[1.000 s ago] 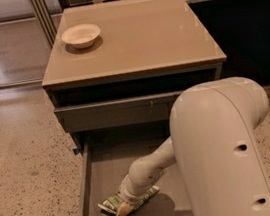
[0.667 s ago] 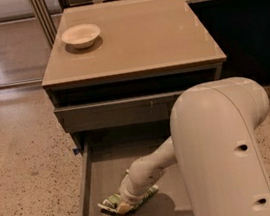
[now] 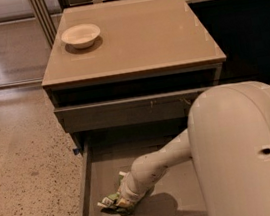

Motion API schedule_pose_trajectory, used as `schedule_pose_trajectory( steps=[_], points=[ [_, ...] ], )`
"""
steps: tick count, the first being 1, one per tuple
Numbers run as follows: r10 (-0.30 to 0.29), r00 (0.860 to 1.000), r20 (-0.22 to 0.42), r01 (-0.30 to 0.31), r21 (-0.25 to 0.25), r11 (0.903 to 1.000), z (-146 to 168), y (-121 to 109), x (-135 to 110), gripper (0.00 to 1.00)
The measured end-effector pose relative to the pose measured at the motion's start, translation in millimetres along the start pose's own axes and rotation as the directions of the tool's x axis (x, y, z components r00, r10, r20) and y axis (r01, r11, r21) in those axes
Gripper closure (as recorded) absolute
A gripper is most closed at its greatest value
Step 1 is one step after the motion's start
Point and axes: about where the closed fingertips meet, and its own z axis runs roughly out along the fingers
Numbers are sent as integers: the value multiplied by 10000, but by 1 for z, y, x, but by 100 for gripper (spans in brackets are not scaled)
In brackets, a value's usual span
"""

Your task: Pick green jalapeno chip bag from middle drawer and place on counter

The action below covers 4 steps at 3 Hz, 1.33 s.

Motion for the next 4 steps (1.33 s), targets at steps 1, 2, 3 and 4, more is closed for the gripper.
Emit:
schedule_pose_trajectory(
  steps=[1, 2, 3, 4],
  points=[
    [-366, 9894, 1406, 411, -289, 9987, -34, -7, -44, 100],
    [-854, 9500, 3004, 1007, -356, 9943, -94, -13, -86, 100],
    [-1273, 9189, 3735, 1237, 336, 9918, -168, -28, -94, 100],
    [-1888, 8987, 3958, 1572, 1111, 9813, -240, -48, -111, 100]
  ],
)
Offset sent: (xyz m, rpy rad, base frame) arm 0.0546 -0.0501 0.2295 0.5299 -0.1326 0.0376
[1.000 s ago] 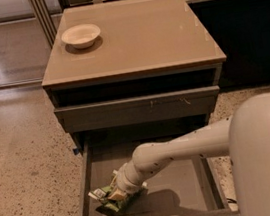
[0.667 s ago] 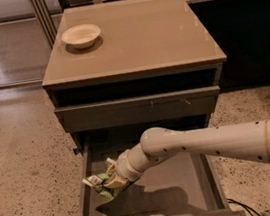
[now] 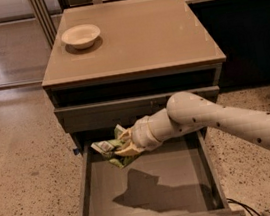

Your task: Pick green jalapeno chip bag from middle drawer and place on counter

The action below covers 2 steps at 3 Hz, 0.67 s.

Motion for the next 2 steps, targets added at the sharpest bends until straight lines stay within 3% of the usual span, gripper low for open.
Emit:
schedule_pose_trajectory(
  steps=[1, 2],
  points=[
    [-612, 9980, 124, 608, 298, 9977, -50, -31, -49, 100],
    [-1048, 9944, -130, 1051, 241, 9942, -85, -62, -91, 100]
  ],
)
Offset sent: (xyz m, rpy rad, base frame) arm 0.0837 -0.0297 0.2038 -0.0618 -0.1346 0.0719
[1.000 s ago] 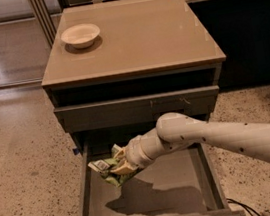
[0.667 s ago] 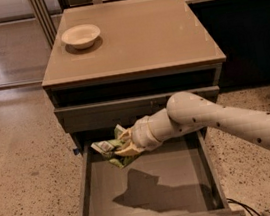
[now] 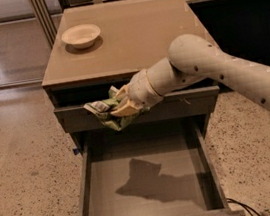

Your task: Pick green jalapeno chip bag from middle drawer and place on counter

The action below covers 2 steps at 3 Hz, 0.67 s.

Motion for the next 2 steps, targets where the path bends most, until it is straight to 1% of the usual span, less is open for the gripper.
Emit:
schedule_pose_trajectory(
  steps=[1, 2],
  points=[
    [-354, 9982, -481, 349, -111, 9993, -25, -27, -35, 100],
    [-717, 9913, -1100, 698, -211, 9973, -45, -45, -74, 100]
  ],
)
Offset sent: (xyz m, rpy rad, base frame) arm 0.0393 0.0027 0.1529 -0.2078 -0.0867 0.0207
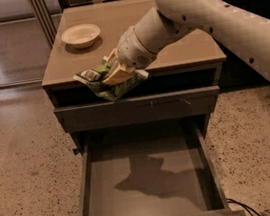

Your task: Pick green jalapeno chip bag from middle drawer and place on counter

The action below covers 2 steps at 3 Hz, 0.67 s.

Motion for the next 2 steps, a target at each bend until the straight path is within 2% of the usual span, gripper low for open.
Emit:
schedule_pose_trajectory(
  steps=[1, 2],
  points=[
    [0, 10000, 0, 0, 0, 10000, 0, 0, 0, 100],
    [-288, 9994, 170, 286, 141, 9995, -11, -17, -13, 100]
  ],
)
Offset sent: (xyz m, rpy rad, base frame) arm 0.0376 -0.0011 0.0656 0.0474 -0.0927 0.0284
